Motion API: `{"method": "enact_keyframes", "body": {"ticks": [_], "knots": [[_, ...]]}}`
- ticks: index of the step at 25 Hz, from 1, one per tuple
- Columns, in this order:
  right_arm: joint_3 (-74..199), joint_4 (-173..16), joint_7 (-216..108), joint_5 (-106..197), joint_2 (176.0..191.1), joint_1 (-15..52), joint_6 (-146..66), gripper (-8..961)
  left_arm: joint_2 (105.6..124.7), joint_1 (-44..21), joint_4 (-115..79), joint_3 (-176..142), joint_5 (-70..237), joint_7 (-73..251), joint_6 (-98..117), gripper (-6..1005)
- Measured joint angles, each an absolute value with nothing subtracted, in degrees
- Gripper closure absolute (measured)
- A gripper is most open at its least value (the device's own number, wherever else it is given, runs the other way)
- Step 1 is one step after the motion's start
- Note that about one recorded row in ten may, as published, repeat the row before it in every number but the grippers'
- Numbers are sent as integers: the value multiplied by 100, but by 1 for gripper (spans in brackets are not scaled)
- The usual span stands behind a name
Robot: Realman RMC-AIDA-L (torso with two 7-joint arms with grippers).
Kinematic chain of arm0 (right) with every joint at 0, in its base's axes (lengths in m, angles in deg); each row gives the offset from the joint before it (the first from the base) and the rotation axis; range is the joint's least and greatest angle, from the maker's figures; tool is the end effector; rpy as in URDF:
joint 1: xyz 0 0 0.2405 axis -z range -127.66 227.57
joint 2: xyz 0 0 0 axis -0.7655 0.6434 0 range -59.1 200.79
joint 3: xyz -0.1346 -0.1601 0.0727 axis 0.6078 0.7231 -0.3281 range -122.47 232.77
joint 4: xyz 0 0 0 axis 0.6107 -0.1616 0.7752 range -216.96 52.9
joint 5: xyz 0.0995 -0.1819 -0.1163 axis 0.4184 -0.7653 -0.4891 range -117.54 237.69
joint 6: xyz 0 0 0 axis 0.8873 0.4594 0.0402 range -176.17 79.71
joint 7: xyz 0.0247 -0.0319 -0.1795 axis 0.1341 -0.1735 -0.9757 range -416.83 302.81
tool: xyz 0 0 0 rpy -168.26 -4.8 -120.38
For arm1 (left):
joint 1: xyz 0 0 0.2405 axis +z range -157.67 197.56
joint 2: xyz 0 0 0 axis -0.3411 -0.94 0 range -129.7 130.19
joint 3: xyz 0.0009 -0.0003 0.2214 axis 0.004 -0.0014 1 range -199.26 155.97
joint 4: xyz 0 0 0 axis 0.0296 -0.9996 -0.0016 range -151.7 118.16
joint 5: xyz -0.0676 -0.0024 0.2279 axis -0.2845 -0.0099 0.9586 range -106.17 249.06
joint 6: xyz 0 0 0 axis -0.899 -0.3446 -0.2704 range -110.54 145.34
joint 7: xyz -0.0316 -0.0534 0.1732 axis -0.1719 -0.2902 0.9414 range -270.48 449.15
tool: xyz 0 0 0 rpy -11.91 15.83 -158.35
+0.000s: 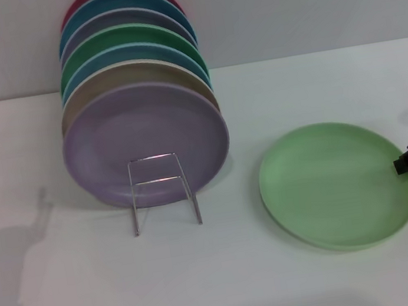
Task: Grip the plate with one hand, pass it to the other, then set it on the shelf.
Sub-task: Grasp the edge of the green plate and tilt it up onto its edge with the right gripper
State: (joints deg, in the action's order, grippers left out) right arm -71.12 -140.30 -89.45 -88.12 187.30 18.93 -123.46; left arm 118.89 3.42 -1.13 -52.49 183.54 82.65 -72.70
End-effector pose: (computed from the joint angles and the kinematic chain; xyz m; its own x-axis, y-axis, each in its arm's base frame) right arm 0.2952 0.3952 0.0362 0.3625 -0.9018 -0.2351 -0.8563 -0.2227 -0.4660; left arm -0.2909 0.3088 0.0120 0.5793 -0.3333 0.7439 0.7617 -0.1036 -0.6396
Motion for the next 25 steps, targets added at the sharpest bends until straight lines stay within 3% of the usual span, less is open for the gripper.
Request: {"method": "enact_keyframes", "body": {"ticks": [25], "knots": [[-7155,-14185,-9270,-8994,18749,1926,-12264,914,11890,342,-112,-5249,18351,8265,-7295,152]]}}
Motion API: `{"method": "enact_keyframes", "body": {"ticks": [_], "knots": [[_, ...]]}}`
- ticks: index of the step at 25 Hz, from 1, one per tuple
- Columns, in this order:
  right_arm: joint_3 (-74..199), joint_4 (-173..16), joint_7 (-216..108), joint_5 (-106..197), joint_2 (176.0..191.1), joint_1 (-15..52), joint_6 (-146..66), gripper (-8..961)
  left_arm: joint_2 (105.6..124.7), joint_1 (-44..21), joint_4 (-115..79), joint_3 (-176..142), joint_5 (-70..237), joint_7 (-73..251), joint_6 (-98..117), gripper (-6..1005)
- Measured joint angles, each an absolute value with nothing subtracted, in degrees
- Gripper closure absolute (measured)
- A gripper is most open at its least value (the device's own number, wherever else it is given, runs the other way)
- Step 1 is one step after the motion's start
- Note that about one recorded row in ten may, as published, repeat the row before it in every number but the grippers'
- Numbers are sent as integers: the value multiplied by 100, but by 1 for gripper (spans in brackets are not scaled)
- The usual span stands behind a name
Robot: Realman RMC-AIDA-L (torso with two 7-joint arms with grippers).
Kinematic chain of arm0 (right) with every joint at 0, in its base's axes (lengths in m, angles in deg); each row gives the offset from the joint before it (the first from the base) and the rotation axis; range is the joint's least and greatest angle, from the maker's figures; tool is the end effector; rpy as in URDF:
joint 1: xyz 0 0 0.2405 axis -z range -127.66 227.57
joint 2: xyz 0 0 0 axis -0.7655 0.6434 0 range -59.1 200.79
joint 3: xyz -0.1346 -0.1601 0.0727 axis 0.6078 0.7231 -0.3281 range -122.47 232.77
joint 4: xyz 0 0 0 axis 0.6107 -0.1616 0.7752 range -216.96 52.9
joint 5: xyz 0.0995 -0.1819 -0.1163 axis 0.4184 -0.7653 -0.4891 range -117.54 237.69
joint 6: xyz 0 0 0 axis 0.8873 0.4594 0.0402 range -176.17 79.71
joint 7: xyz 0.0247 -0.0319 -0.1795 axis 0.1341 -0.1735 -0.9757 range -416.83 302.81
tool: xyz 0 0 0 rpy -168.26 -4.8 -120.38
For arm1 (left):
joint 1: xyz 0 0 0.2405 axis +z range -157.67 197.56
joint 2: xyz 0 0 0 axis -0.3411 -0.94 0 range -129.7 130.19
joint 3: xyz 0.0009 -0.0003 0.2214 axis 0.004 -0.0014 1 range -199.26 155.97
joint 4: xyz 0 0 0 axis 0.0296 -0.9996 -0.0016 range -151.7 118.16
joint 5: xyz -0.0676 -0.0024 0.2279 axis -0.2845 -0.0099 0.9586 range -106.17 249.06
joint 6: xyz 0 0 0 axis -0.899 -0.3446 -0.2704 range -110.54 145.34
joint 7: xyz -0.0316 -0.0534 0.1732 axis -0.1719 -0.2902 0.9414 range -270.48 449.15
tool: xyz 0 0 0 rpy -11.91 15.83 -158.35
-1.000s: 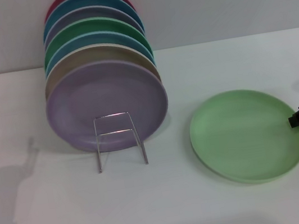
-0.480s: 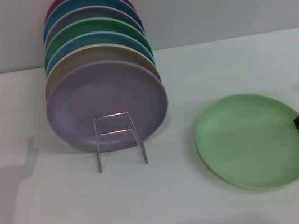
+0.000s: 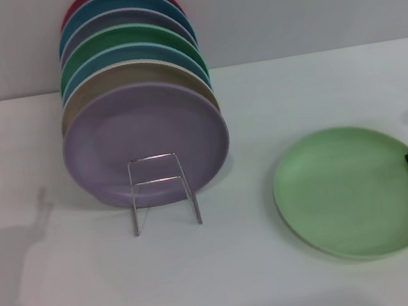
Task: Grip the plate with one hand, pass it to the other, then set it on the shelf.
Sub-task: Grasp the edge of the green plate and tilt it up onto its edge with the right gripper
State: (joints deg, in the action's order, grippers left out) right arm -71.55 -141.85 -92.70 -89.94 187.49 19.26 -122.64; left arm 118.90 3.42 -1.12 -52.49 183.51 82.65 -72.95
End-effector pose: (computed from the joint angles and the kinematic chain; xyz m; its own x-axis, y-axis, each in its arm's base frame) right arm 0.2982 0.3981 0.0448 0.4246 -0.8792 -0.2161 -0.8141 -0.2663 -0.5160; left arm -0.2903 0.3085 0.0125 0.5778 -0.3374 0.7432 0.7619 -0.1037 -0.6394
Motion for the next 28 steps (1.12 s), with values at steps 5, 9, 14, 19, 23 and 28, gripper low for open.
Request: {"method": "enact_keyframes", "body": {"ticks": [5,9,14,19,23,28], "knots": [[-7182,-14521,-9578,-8934,18839,2052,-12193,926,11890,341,-112,-5249,18350,8266,-7321,152],[-7185,-14816,-9776,-8848,18913,2163,-12125,928,11890,335,-112,-5249,18350,8266,-7322,153],[-7155,-15218,-9872,-8793,18968,2320,-11970,927,11890,319,-112,-5249,18350,8268,-7322,153],[-7119,-15499,-10117,-8553,18978,2437,-11745,927,11890,293,-112,-5249,18351,8271,-7321,153],[-7085,-15635,-10313,-8382,18978,2458,-11544,926,11890,273,-108,-5249,18351,8285,-7321,154],[-6621,-15887,-10450,-8383,18987,2585,-11068,927,11890,271,-104,-5249,18351,8286,-7321,154]]}}
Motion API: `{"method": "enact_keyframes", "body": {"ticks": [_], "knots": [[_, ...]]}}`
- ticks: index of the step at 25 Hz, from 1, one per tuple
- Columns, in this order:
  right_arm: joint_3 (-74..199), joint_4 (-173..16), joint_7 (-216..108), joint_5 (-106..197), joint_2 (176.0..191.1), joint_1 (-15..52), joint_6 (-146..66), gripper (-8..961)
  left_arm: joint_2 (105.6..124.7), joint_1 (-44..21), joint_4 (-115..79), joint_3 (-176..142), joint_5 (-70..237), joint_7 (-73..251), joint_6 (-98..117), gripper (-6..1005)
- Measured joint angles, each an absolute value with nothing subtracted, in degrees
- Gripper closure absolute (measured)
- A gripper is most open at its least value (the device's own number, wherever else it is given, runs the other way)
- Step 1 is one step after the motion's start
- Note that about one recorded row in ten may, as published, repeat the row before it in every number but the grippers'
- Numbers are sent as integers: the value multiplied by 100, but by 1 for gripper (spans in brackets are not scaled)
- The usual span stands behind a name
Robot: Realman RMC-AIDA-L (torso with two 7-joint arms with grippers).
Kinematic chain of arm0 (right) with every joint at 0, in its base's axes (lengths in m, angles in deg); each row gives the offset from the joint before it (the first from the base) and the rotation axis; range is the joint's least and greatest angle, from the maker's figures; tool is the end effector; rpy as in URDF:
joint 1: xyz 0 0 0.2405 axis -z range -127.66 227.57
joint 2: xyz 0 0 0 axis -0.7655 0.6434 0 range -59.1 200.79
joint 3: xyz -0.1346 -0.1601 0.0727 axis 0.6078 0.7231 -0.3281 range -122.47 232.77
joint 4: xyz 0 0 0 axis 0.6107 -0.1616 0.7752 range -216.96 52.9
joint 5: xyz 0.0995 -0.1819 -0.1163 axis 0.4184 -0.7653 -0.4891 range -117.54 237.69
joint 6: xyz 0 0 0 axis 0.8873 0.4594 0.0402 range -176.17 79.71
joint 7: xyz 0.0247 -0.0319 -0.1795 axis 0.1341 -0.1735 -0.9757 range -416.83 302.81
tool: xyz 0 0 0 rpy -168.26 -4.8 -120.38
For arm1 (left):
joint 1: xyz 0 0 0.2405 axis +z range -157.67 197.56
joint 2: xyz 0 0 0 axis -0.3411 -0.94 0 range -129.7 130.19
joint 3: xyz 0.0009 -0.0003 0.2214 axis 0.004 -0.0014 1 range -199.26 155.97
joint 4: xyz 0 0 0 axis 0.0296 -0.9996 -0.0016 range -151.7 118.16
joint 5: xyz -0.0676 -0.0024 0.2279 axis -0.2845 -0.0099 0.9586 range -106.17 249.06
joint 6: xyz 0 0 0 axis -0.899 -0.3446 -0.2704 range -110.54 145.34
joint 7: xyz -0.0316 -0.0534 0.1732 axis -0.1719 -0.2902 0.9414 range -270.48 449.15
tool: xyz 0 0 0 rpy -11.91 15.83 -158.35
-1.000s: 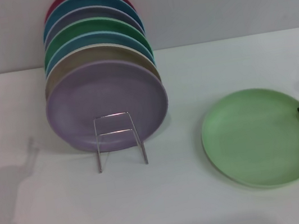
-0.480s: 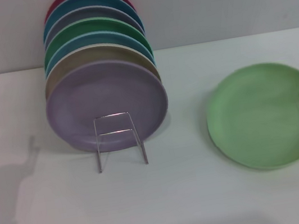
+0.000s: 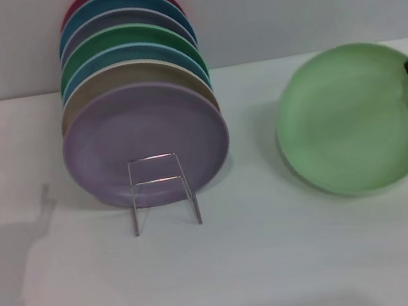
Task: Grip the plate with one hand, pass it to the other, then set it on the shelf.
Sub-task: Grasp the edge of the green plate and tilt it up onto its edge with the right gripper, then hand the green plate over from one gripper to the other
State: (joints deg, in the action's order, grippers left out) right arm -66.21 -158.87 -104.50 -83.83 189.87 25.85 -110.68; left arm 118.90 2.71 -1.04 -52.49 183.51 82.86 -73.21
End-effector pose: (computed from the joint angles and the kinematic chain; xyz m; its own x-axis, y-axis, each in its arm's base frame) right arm 0.2475 0.4315 0.0927 0.7555 -0.5887 -0.2874 -0.5831 -0.4044 -0.7046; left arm -0.2856 0.3118 0.0129 0.5738 -0.3495 0.7407 0.7590 -0.1128 -0.6412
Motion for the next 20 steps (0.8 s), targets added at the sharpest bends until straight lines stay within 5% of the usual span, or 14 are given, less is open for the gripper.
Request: {"method": "enact_keyframes", "body": {"ticks": [20], "knots": [[-4062,-16846,-10680,-9038,19013,3830,-7669,925,11881,246,-113,-5249,18343,8274,-7327,155]]}}
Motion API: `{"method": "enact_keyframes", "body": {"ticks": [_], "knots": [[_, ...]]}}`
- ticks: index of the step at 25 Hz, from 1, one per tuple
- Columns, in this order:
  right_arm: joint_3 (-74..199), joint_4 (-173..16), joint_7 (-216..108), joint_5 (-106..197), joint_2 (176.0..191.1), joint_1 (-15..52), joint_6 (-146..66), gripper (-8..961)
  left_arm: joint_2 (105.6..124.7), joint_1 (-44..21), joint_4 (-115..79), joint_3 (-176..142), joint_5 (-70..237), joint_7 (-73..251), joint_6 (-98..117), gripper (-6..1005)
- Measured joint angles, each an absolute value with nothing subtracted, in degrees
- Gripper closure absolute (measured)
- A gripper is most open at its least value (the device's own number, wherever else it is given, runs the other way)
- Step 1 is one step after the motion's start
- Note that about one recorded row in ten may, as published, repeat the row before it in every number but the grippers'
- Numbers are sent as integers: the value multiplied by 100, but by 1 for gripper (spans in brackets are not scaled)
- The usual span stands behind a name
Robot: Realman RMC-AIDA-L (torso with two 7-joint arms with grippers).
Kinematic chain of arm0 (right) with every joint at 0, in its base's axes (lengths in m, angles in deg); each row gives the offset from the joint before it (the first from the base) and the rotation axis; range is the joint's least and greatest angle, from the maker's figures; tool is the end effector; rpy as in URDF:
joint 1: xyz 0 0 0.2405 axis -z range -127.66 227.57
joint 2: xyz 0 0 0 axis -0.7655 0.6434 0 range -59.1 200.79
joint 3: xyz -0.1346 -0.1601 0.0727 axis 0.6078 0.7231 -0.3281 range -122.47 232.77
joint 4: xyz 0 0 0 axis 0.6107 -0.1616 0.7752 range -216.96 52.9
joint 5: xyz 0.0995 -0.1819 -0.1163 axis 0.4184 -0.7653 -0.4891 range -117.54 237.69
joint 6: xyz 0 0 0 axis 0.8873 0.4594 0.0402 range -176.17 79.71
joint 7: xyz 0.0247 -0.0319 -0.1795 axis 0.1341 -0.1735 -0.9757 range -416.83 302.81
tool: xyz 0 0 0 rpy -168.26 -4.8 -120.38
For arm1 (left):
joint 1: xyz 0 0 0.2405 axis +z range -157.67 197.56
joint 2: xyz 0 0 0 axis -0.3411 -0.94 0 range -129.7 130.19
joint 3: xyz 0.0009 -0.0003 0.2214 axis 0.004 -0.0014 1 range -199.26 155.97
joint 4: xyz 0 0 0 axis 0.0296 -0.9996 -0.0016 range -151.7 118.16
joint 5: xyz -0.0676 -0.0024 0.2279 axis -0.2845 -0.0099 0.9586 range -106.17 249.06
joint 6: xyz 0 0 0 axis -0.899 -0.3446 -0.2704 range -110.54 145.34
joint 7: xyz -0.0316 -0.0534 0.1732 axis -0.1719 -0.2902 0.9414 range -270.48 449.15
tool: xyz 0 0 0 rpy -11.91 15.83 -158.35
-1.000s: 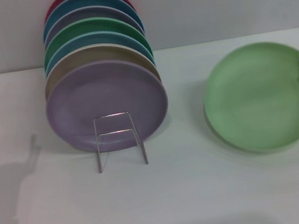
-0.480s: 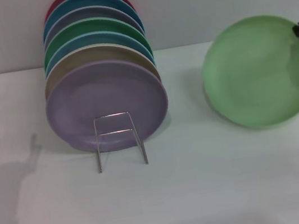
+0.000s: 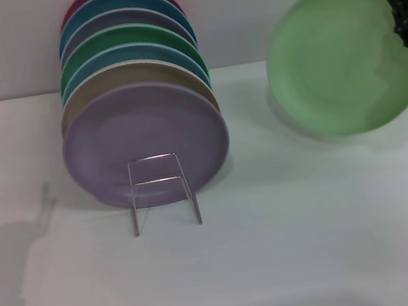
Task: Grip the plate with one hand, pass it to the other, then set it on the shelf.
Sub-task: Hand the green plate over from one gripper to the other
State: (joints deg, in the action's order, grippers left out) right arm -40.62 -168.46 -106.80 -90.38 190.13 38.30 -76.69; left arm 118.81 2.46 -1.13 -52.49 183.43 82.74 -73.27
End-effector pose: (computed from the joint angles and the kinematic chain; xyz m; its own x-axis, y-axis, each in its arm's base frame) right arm 0.1938 0.4446 0.0798 0.9720 -0.2060 -0.1134 -0.1782 -0.3309 -0.9267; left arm -0.2850 0.3131 0.0140 0.5727 -0.3529 0.7399 0.7583 -0.1148 -0.6417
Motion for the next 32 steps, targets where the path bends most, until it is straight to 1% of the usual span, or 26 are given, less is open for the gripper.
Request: {"method": "enact_keyframes", "body": {"ticks": [10,13,14,22,24,32], "knots": [[-3085,-16615,-10663,-9241,19028,4401,-5622,929,11880,241,-122,-5304,18341,8270,-7307,156],[-2855,-16346,-10646,-9212,19031,4528,-4795,929,11880,239,-121,-5310,18342,8269,-7300,156],[-2712,-16088,-10573,-9190,19035,4564,-4212,928,11880,238,-116,-5310,18346,8268,-7300,156],[-2274,-15014,-9761,-9175,19021,4519,-2603,932,11886,254,-62,-5311,18380,8263,-7325,157],[-2124,-14578,-9303,-9172,19015,4494,-1861,932,11887,259,-61,-5311,18383,8260,-7327,157],[-1753,-13732,-8051,-9170,19007,4497,-278,931,11890,245,-53,-5299,18386,8254,-7330,157]]}}
